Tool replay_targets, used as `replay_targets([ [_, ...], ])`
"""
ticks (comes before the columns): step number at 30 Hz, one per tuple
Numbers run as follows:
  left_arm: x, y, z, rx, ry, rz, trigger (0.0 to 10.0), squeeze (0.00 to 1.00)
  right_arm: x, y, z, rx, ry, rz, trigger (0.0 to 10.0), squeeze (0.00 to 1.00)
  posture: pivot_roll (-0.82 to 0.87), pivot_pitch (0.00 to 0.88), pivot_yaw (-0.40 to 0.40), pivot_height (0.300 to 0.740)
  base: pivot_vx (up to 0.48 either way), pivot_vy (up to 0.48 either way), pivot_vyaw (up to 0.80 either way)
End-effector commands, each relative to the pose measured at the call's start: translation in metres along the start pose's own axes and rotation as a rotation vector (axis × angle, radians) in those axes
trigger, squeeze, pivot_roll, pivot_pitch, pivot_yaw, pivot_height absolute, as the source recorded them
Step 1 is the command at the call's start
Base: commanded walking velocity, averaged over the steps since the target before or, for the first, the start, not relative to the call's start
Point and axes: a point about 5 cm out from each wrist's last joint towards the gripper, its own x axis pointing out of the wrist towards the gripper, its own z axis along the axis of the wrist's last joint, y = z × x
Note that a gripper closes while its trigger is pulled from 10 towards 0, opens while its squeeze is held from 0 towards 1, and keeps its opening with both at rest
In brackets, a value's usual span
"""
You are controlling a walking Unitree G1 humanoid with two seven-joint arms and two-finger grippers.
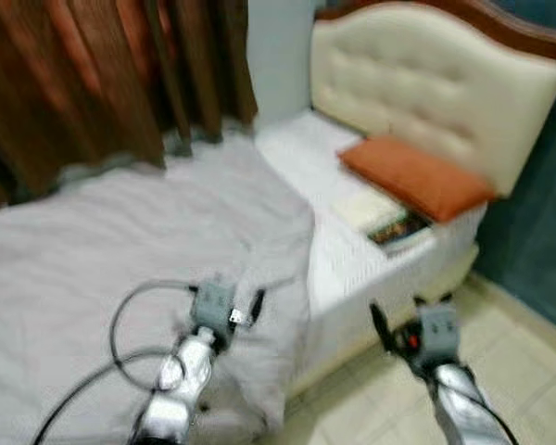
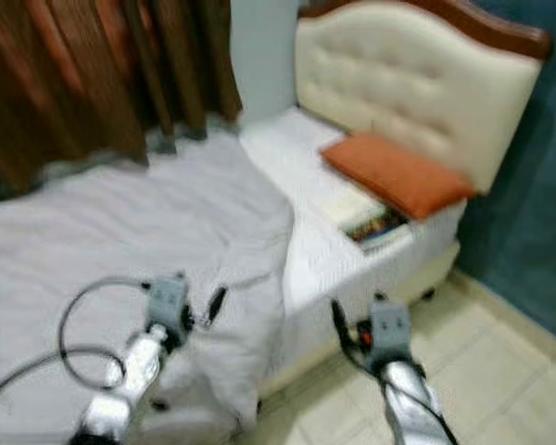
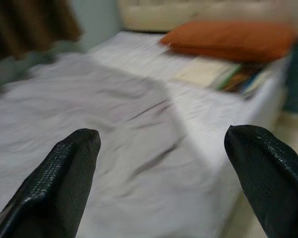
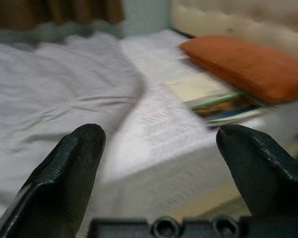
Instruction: Clean up the room
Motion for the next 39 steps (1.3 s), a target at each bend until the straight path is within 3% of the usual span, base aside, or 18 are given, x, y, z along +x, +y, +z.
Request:
replay_targets([
  [1, 0.001, 0.014, 0.006, 0.031, -0.014, 0.025, 10.0, 0.00, 0.005, 0.005, 0.006, 0.012, -0.021, 0.011, 10.0, 0.00, -0.12, 0.000, 0.044, 0.740, 0.480, 0.000, 0.00],
  [13, 0.003, 0.008, 0.004, 0.027, 0.008, -0.005, 10.0, 0.00, 0.002, 0.005, 0.003, 0.006, -0.007, 0.005, 10.0, 0.00, -0.12, 0.000, 0.050, 0.740, 0.480, 0.000, 0.41],
  [16, 0.007, 0.009, 0.001, 0.037, 0.040, 0.001, 10.0, 0.00, 0.001, 0.005, 0.002, 0.009, -0.005, 0.001, 10.0, 0.00, -0.13, 0.000, 0.051, 0.740, 0.000, 0.000, 0.00],
  [19, 0.021, 0.025, 0.005, 0.065, 0.072, 0.017, 10.0, 0.00, -0.003, 0.005, 0.002, 0.004, -0.005, 0.003, 10.0, 0.00, -0.14, 0.000, 0.048, 0.740, 0.000, 0.000, 0.00],
  [23, 0.032, 0.038, 0.009, 0.057, 0.104, 0.035, 10.0, 0.00, -0.012, 0.005, 0.005, -0.004, -0.010, 0.017, 10.0, 0.00, -0.17, 0.068, 0.033, 0.740, 0.000, 0.000, 0.00],
  [25, 0.044, 0.041, 0.020, 0.065, 0.101, 0.047, 10.0, 0.00, -0.026, 0.004, 0.006, -0.009, 0.002, 0.023, 10.0, 0.00, -0.21, 0.199, 0.011, 0.740, 0.000, 0.000, 0.00],
  [26, 0.052, 0.041, 0.029, 0.054, 0.091, 0.055, 10.0, 0.00, -0.044, 0.004, 0.009, -0.014, 0.014, 0.026, 10.0, 0.00, -0.24, 0.268, 0.003, 0.740, 0.000, 0.000, 0.00],
  [28, 0.055, 0.040, 0.032, 0.046, 0.096, 0.060, 10.0, 0.00, -0.050, 0.005, 0.008, -0.015, 0.027, 0.030, 10.0, 0.00, -0.24, 0.268, 0.003, 0.740, 0.000, 0.000, 0.00],
  [29, 0.059, 0.038, 0.035, 0.054, 0.099, 0.056, 10.0, 0.00, -0.062, 0.006, 0.008, -0.018, 0.036, 0.033, 10.0, 0.00, -0.27, 0.352, 0.012, 0.740, 0.000, 0.000, 0.00],
  [30, 0.061, 0.036, 0.036, 0.069, 0.109, 0.054, 10.0, 0.00, -0.070, 0.008, 0.007, -0.018, 0.050, 0.034, 10.0, 0.00, -0.27, 0.352, 0.012, 0.740, 0.000, 0.000, 0.00],
  [31, 0.064, 0.034, 0.038, 0.078, 0.111, 0.052, 10.0, 0.00, -0.084, 0.011, 0.009, -0.020, 0.061, 0.039, 10.0, 0.00, -0.29, 0.428, 0.018, 0.740, 0.000, 0.000, 0.00],
  [32, 0.064, 0.034, 0.038, 0.078, 0.111, 0.052, 10.0, 0.00, -0.084, 0.011, 0.009, -0.020, 0.061, 0.039, 10.0, 0.00, -0.29, 0.428, 0.018, 0.740, 0.000, 0.000, 0.00],
  [33, 0.065, 0.035, 0.041, 0.096, 0.112, 0.068, 10.0, 0.00, -0.097, 0.015, 0.008, -0.020, 0.079, 0.041, 10.0, 0.00, -0.31, 0.470, 0.016, 0.740, 0.000, 0.000, 0.00],
  [34, 0.067, 0.043, 0.047, 0.123, 0.098, 0.107, 10.0, 0.00, -0.123, 0.024, 0.014, -0.014, 0.104, 0.042, 10.0, 0.00, -0.33, 0.532, 0.018, 0.740, 0.000, 0.000, 0.00],
  [35, 0.067, 0.043, 0.047, 0.123, 0.098, 0.107, 10.0, 0.00, -0.123, 0.024, 0.014, -0.014, 0.104, 0.042, 10.0, 0.00, -0.33, 0.532, 0.018, 0.740, 0.000, 0.000, 0.00],
  [39, 0.066, 0.065, 0.059, 0.233, 0.061, 0.216, 10.0, 0.00, -0.163, 0.040, 0.030, 0.002, 0.160, 0.061, 10.0, 0.00, -0.35, 0.618, 0.024, 0.740, 0.000, 0.000, 0.00],
])
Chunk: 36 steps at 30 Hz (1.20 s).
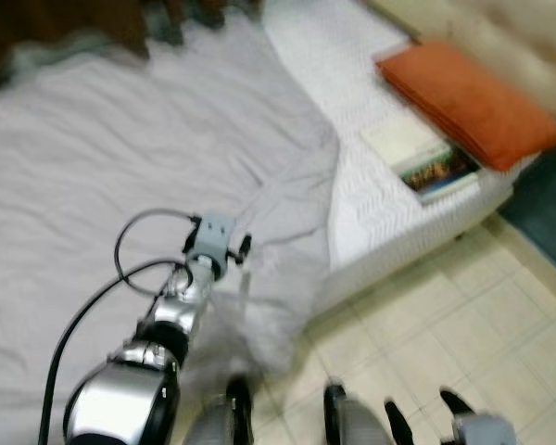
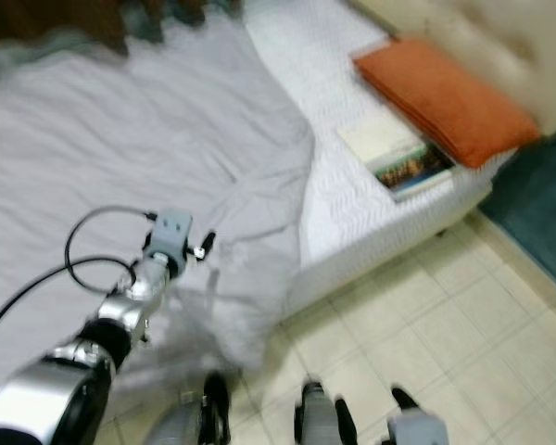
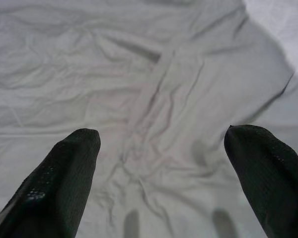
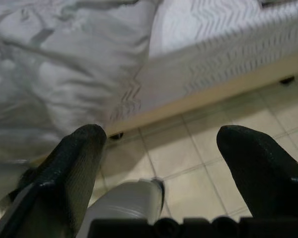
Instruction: Clean up the room
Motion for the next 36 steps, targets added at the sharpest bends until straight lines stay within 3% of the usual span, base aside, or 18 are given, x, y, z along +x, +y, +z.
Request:
replay_targets([
  [1, -0.003, 0.022, -0.005, 0.093, 0.015, 0.102, 10.0, 0.00, -0.019, 0.011, 0.007, 0.014, 0.028, 0.018, 10.0, 0.00, -0.35, 0.636, 0.022, 0.740, 0.000, 0.000, 0.00],
  [9, -0.012, 0.043, -0.023, 0.050, 0.087, 0.187, 10.0, 0.00, -0.042, 0.019, 0.008, 0.042, 0.106, 0.021, 10.0, 0.00, -0.35, 0.686, 0.006, 0.740, 0.000, 0.000, 0.00],
  [21, -0.032, 0.070, -0.059, -0.399, 0.198, 0.416, 10.0, 0.00, -0.048, 0.019, 0.006, 0.045, 0.168, 0.037, 10.0, 0.00, -0.36, 0.678, -0.014, 0.740, 0.000, 0.000, 0.00],
  [22, -0.033, 0.070, -0.061, -0.518, 0.195, 0.424, 10.0, 0.00, -0.052, 0.017, 0.006, 0.040, 0.180, 0.039, 10.0, 0.00, -0.37, 0.677, -0.022, 0.740, 0.000, 0.000, 0.00],
  [23, -0.033, 0.070, -0.061, -0.518, 0.195, 0.424, 10.0, 0.00, -0.052, 0.017, 0.006, 0.040, 0.180, 0.039, 10.0, 0.00, -0.37, 0.677, -0.022, 0.740, 0.000, 0.000, 0.00],
  [24, -0.033, 0.063, -0.066, -0.616, 0.216, 0.400, 10.0, 0.00, -0.055, 0.016, 0.005, 0.036, 0.192, 0.041, 10.0, 0.00, -0.39, 0.675, -0.031, 0.740, 0.000, 0.000, 0.00],
  [26, -0.034, 0.055, -0.072, -0.690, 0.246, 0.376, 10.0, 0.00, -0.058, 0.015, 0.005, 0.032, 0.201, 0.041, 10.0, 0.00, -0.41, 0.674, -0.038, 0.740, 0.000, 0.000, 0.00],
  [27, -0.035, 0.051, -0.076, -0.725, 0.264, 0.376, 0.0, 0.00, -0.060, 0.014, 0.005, 0.028, 0.208, 0.041, 10.0, 0.00, -0.41, 0.674, -0.039, 0.740, 0.000, 0.000, 0.00],
  [33, -0.038, 0.044, -0.083, -0.767, 0.313, 0.392, 0.0, 0.00, -0.067, 0.012, 0.005, 0.022, 0.230, 0.036, 10.0, 0.00, -0.44, 0.676, -0.050, 0.740, 0.000, 0.000, 0.00],
  [36, -0.031, 0.037, -0.074, -0.769, 0.274, 0.313, 0.0, 0.00, -0.072, 0.009, 0.007, 0.014, 0.239, 0.030, 10.0, 0.00, -0.46, 0.665, -0.055, 0.740, 0.000, 0.000, 0.00],
])
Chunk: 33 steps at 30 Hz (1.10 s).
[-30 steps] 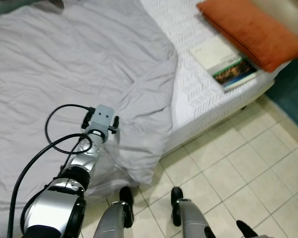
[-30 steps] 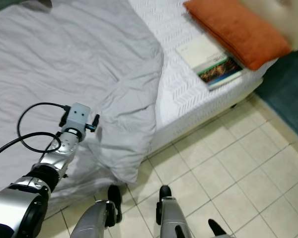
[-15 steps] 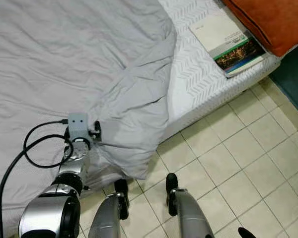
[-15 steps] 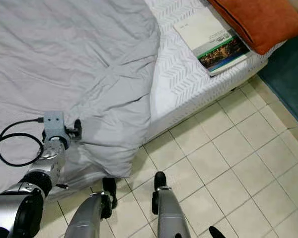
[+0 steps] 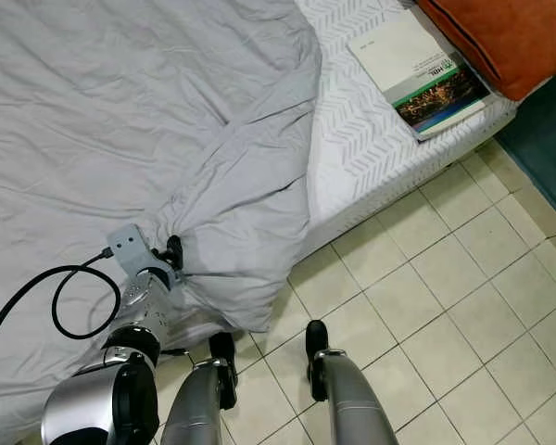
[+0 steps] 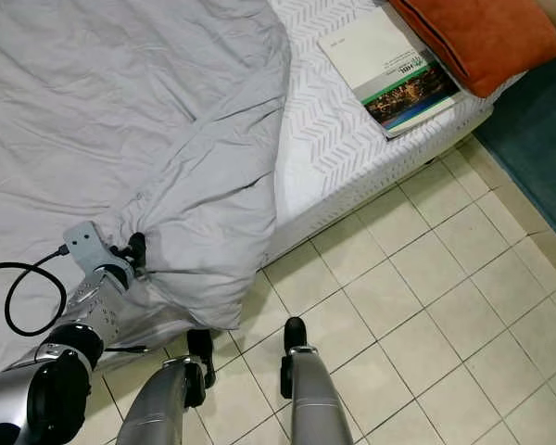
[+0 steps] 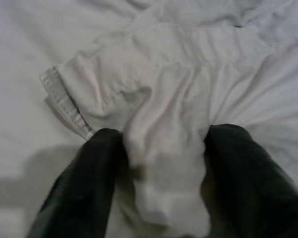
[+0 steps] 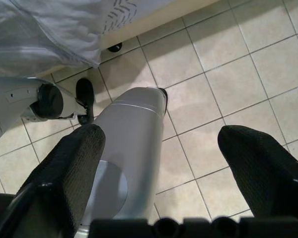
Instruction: Clean up the room
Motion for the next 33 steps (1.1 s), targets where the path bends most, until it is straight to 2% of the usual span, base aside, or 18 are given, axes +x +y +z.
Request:
replay_targets([
  [1, -0.008, 0.006, -0.034, 0.017, 0.134, -0.007, 0.0, 0.00, -0.009, -0.002, -0.004, 0.007, 0.047, -0.004, 10.0, 0.00, -0.47, 0.664, -0.057, 0.740, 0.000, 0.000, 0.00],
  [5, -0.008, -0.002, -0.033, 0.031, 0.133, -0.049, 0.0, 0.00, -0.012, -0.005, -0.004, 0.003, 0.055, -0.013, 10.0, 0.00, -0.47, 0.666, -0.056, 0.740, 0.000, 0.000, 0.00],
  [10, -0.008, -0.002, -0.035, 0.037, 0.133, -0.069, 0.0, 0.00, -0.012, -0.003, -0.006, 0.008, 0.060, -0.010, 10.0, 0.00, -0.45, 0.667, -0.045, 0.740, 0.000, 0.000, 0.00],
  [13, -0.009, 0.000, -0.037, 0.068, 0.136, -0.075, 0.0, 0.00, -0.007, -0.001, -0.007, 0.013, 0.055, -0.008, 10.0, 0.00, -0.43, 0.666, -0.031, 0.740, 0.000, 0.000, 0.00],
  [17, -0.010, -0.003, -0.039, 0.175, 0.137, -0.133, 0.0, 0.00, -0.002, 0.000, -0.008, 0.025, 0.043, -0.006, 10.0, 0.00, -0.41, 0.659, -0.022, 0.740, 0.000, 0.000, 0.00],
  [18, -0.012, -0.004, -0.042, 0.226, 0.144, -0.160, 0.0, 0.00, 0.003, 0.000, -0.011, 0.035, 0.040, -0.009, 10.0, 0.00, -0.38, 0.634, 0.000, 0.740, 0.000, 0.000, 0.00],
  [19, -0.014, -0.005, -0.046, 0.324, 0.142, -0.206, 0.0, 0.00, 0.012, -0.001, -0.013, 0.054, 0.028, -0.013, 10.0, 0.00, -0.37, 0.622, 0.008, 0.740, 0.000, 0.000, 0.00],
  [20, -0.015, -0.004, -0.047, 0.386, 0.131, -0.229, 0.0, 0.00, 0.019, -0.002, -0.013, 0.063, 0.013, -0.015, 10.0, 0.00, -0.34, 0.569, 0.027, 0.740, 0.000, 0.000, 0.00],
  [21, -0.015, -0.004, -0.047, 0.386, 0.131, -0.229, 0.0, 0.00, 0.019, -0.002, -0.013, 0.063, 0.013, -0.015, 10.0, 0.00, -0.34, 0.569, 0.027, 0.740, 0.000, 0.000, 0.00],
  [22, -0.017, -0.004, -0.049, 0.440, 0.111, -0.262, 0.0, 0.00, 0.031, -0.003, -0.012, 0.071, -0.014, -0.019, 10.0, 0.00, -0.33, 0.531, 0.037, 0.740, 0.000, 0.000, 0.00],
  [23, -0.017, -0.004, -0.049, 0.440, 0.111, -0.262, 0.0, 0.00, 0.031, -0.003, -0.012, 0.071, -0.014, -0.019, 10.0, 0.00, -0.33, 0.531, 0.037, 0.740, 0.000, 0.000, 0.00],
  [27, -0.020, -0.009, -0.052, 0.504, 0.085, -0.333, 0.0, 0.00, 0.060, -0.011, -0.009, 0.083, -0.064, -0.039, 10.0, 0.00, -0.30, 0.464, 0.052, 0.740, 0.000, 0.000, 0.00],
  [28, -0.021, -0.011, -0.053, 0.538, 0.081, -0.348, 0.0, 0.00, 0.068, -0.013, -0.007, 0.081, -0.079, -0.041, 10.0, 0.00, -0.28, 0.428, 0.059, 0.740, 0.000, 0.000, 0.00],
  [29, -0.021, -0.013, -0.054, 0.562, 0.078, -0.359, 0.0, 0.00, 0.072, -0.015, -0.005, 0.078, -0.090, -0.042, 10.0, 0.00, -0.28, 0.428, 0.059, 0.740, 0.000, 0.000, 0.00],
  [31, -0.022, -0.019, -0.058, 0.548, 0.094, -0.365, 0.0, 0.00, 0.091, -0.018, -0.004, 0.074, -0.115, -0.043, 10.0, 0.00, -0.28, 0.331, 0.087, 0.740, 0.000, 0.000, 0.00],
  [32, -0.022, -0.022, -0.059, 0.555, 0.095, -0.372, 3.0, 0.00, 0.099, -0.020, -0.002, 0.072, -0.127, -0.045, 10.0, 0.00, -0.28, 0.310, 0.093, 0.740, 0.000, 0.000, 0.00],
  [33, -0.022, -0.027, -0.058, 0.559, 0.085, -0.383, 10.0, 0.00, 0.108, -0.022, 0.001, 0.072, -0.144, -0.047, 10.0, 0.00, -0.28, 0.270, 0.105, 0.740, 0.000, 0.000, 0.00],
])
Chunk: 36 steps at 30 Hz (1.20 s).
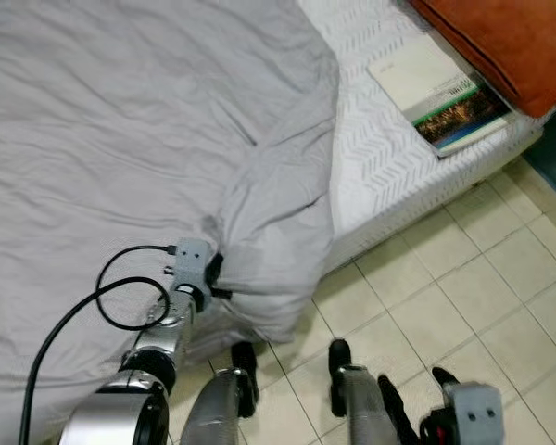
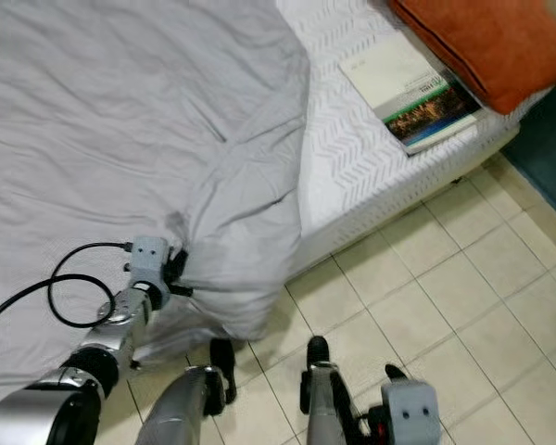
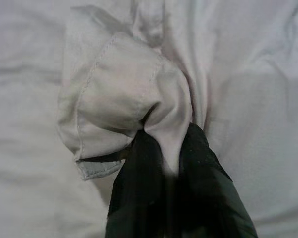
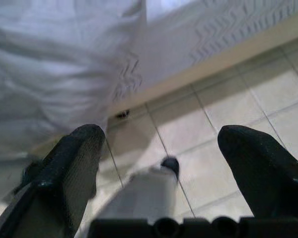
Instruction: Clean up the room
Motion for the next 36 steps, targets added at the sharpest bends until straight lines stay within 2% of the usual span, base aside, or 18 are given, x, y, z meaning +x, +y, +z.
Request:
replay_targets([
  [1, -0.002, -0.007, -0.008, 0.038, 0.031, -0.025, 10.0, 0.00, 0.008, -0.003, -0.009, 0.022, 0.026, -0.025, 10.0, 0.00, -0.29, 0.228, 0.121, 0.740, 0.000, 0.000, 0.00],
  [5, 0.008, -0.021, 0.011, 0.076, -0.019, -0.075, 10.0, 0.00, 0.026, -0.013, -0.001, 0.013, -0.025, -0.062, 10.0, 0.00, -0.31, 0.168, 0.143, 0.740, 0.000, -0.343, 0.00],
  [8, 0.015, -0.035, 0.024, 0.091, -0.043, -0.106, 10.0, 0.00, 0.033, -0.022, 0.004, 0.004, -0.059, -0.101, 10.0, 0.00, -0.34, 0.147, 0.161, 0.740, 0.000, -0.455, 0.00],
  [9, 0.015, -0.035, 0.024, 0.091, -0.043, -0.106, 10.0, 0.00, 0.033, -0.022, 0.004, 0.004, -0.059, -0.101, 10.0, 0.00, -0.34, 0.147, 0.161, 0.740, 0.000, -0.454, 0.00],
  [11, 0.018, -0.050, 0.030, 0.118, -0.052, -0.144, 10.0, 0.00, 0.037, -0.026, 0.006, -0.006, -0.081, -0.126, 10.0, 0.00, -0.36, 0.136, 0.183, 0.740, 0.000, -0.458, 0.00],
  [20, 0.019, -0.060, 0.029, 0.118, -0.032, -0.161, 10.0, 0.00, 0.040, -0.022, 0.006, -0.019, -0.101, -0.135, 10.0, 0.00, -0.38, 0.153, 0.200, 0.740, 0.000, -0.458, 0.00],
  [27, 0.021, -0.062, 0.031, 0.137, -0.027, -0.136, 10.0, 0.00, 0.037, -0.017, 0.004, -0.024, -0.089, -0.113, 10.0, 0.00, -0.36, 0.183, 0.186, 0.740, 0.000, -0.458, 0.00],
  [29, 0.021, -0.068, 0.030, 0.145, -0.016, -0.153, 10.0, 0.00, 0.036, -0.015, 0.001, -0.028, -0.079, -0.096, 10.0, 0.00, -0.36, 0.193, 0.175, 0.740, 0.000, -0.458, 0.00],
  [33, 0.022, -0.093, 0.031, 0.176, -0.007, -0.226, 10.0, 0.00, 0.035, -0.013, 0.000, -0.042, -0.070, -0.078, 10.0, 0.00, -0.36, 0.194, 0.166, 0.740, 0.170, -0.308, 0.00],
  [34, 0.022, -0.093, 0.031, 0.176, -0.007, -0.226, 10.0, 0.00, 0.035, -0.013, 0.000, -0.042, -0.070, -0.078, 10.0, 0.00, -0.36, 0.194, 0.166, 0.740, 0.360, 0.000, 0.00],
  [35, 0.021, -0.110, 0.031, 0.181, 0.003, -0.271, 10.0, 0.00, 0.035, -0.013, -0.001, -0.051, -0.065, -0.072, 10.0, 0.00, -0.37, 0.193, 0.163, 0.740, 0.000, 0.000, 0.00],
  [36, 0.021, -0.116, 0.030, 0.186, 0.007, -0.285, 10.0, 0.00, 0.034, -0.012, -0.001, -0.053, -0.064, -0.070, 10.0, 0.00, -0.37, 0.192, 0.164, 0.740, 0.000, 0.000, 0.00],
])
